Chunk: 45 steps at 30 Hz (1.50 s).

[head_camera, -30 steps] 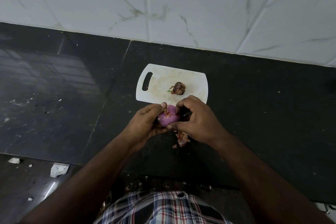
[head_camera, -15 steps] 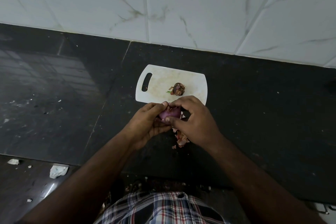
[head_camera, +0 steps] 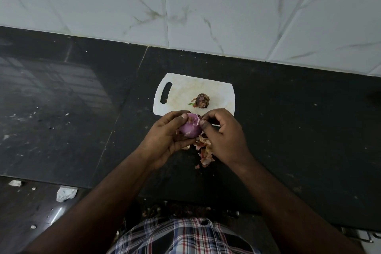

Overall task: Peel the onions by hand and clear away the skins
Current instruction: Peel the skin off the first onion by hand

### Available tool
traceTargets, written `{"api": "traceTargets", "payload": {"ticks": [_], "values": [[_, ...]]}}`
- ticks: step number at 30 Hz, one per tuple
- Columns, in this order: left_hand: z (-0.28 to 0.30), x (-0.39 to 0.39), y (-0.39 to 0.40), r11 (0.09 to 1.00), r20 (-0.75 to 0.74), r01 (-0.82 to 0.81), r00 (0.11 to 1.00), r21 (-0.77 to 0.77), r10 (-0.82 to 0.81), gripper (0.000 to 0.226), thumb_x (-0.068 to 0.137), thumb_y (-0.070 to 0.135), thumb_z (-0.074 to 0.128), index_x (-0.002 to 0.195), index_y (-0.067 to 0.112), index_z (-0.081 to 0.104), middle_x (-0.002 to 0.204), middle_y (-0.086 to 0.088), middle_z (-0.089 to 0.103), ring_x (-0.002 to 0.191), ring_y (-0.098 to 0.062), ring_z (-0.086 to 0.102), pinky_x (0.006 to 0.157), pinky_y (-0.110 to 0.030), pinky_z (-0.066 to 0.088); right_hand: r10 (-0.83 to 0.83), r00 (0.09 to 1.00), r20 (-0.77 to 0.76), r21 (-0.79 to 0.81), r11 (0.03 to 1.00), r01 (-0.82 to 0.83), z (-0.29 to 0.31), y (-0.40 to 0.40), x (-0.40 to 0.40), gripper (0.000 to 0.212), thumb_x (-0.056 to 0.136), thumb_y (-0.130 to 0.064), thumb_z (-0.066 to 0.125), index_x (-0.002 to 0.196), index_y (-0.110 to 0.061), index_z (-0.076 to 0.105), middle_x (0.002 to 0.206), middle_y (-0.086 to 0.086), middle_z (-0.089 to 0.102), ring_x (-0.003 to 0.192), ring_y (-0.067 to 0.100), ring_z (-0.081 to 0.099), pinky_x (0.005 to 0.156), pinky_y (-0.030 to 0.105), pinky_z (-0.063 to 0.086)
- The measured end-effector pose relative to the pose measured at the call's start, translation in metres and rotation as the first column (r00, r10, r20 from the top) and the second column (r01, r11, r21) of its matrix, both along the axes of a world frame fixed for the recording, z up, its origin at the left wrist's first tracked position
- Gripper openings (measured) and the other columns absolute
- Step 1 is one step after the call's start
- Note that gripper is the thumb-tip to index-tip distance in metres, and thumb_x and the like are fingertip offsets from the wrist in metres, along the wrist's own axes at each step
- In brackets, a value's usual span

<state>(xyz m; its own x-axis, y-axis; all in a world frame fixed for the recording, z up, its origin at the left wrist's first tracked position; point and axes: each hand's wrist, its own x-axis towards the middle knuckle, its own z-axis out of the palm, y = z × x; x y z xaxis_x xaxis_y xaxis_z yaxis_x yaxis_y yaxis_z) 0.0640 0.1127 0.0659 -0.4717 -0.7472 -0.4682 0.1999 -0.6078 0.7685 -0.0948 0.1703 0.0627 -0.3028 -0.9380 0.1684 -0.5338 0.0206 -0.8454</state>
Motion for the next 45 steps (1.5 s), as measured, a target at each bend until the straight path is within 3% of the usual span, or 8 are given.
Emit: {"api": "traceTargets", "payload": {"ticks": [8,12,17,24,29,36,41,45], "values": [[-0.003,0.0,0.001,1.0,-0.035,-0.003,0.999,0.002,0.003,0.029,0.098,0.015,0.059,0.127,0.011,0.063,0.125,-0.015,0.066,0.101,-0.035,0.072,0.077,-0.037,0.063,-0.1,0.976,0.192,0.145,0.987,0.072,0.003,0.002,0.002,0.005,0.093,-0.027,0.065,0.094,-0.021,0.066,0.091,-0.007,0.067,0.086,0.008,0.066,0.075,0.033,0.06],[-0.005,0.001,0.001,1.0,-0.052,-0.005,0.999,-0.01,0.005,0.029,0.097,0.011,0.06,0.125,0.012,0.063,0.126,-0.016,0.066,0.1,-0.032,0.073,0.084,-0.041,0.062,-0.082,0.994,0.078,0.157,0.985,0.069,0.005,0.003,0.001,0.01,0.089,-0.03,0.072,0.094,-0.021,0.071,0.086,-0.011,0.069,0.081,0.0,0.065,0.069,0.019,0.053],[-0.007,0.003,-0.001,1.0,-0.063,0.002,0.998,-0.021,-0.003,0.03,0.097,0.006,0.057,0.126,0.011,0.063,0.132,-0.018,0.062,0.105,-0.033,0.072,0.086,-0.043,0.061,-0.075,0.996,-0.044,0.131,0.988,0.08,0.006,0.003,0.003,0.012,0.092,-0.028,0.066,0.09,-0.017,0.069,0.079,-0.009,0.067,0.074,0.004,0.064,0.065,0.022,0.054],[-0.004,0.006,0.001,1.0,-0.105,0.026,0.994,0.013,-0.025,0.034,0.095,0.003,0.055,0.127,0.011,0.063,0.134,-0.016,0.06,0.111,-0.039,0.069,0.087,-0.045,0.061,-0.102,0.994,-0.043,0.139,0.984,0.107,0.009,0.001,-0.006,0.009,0.094,-0.025,0.064,0.094,-0.016,0.063,0.083,-0.011,0.064,0.074,0.001,0.062,0.056,0.011,0.047],[-0.003,0.01,0.008,0.996,-0.17,0.081,0.983,0.046,-0.072,0.038,0.086,0.007,0.059,0.122,0.013,0.068,0.132,-0.017,0.065,0.111,-0.041,0.068,0.086,-0.046,0.061,-0.154,0.988,-0.035,0.219,0.963,0.158,0.0,-0.002,-0.017,0.012,0.093,-0.028,0.066,0.095,-0.017,0.063,0.085,-0.005,0.068,0.075,0.011,0.069,0.067,0.037,0.061],[-0.004,0.011,0.006,0.996,-0.232,0.075,0.971,0.045,-0.063,0.036,0.092,0.009,0.055,0.126,0.013,0.066,0.127,-0.015,0.069,0.115,-0.045,0.065,0.086,-0.045,0.061,-0.03,0.991,-0.129,0.351,0.933,0.074,-0.009,0.003,-0.032,0.02,0.089,-0.025,0.073,0.109,-0.02,0.074,0.101,-0.007,0.075,0.092,0.007,0.07,0.08,0.026,0.058],[-0.009,0.011,0.005,0.996,-0.166,0.092,0.982,0.007,-0.089,0.038,0.092,0.014,0.066,0.129,0.013,0.062,0.132,-0.018,0.064,0.115,-0.042,0.066,0.087,-0.043,0.061,0.047,0.971,0.236,0.294,0.949,-0.117,0.011,0.002,-0.026,0.046,0.088,-0.035,0.074,0.13,-0.021,0.064,0.126,-0.005,0.069,0.11,0.005,0.066,0.092,0.033,0.058],[-0.013,0.008,0.004,0.988,-0.124,0.128,0.982,-0.09,-0.139,0.055,0.072,-0.003,0.077,0.123,0.013,0.064,0.133,-0.02,0.06,0.111,-0.037,0.068,0.086,-0.041,0.06,0.147,0.976,0.16,0.294,0.937,-0.19,0.015,0.0,-0.02,0.055,0.082,-0.032,0.079,0.134,-0.024,0.062,0.127,-0.006,0.069,0.112,0.004,0.065,0.096,0.035,0.056]]}}
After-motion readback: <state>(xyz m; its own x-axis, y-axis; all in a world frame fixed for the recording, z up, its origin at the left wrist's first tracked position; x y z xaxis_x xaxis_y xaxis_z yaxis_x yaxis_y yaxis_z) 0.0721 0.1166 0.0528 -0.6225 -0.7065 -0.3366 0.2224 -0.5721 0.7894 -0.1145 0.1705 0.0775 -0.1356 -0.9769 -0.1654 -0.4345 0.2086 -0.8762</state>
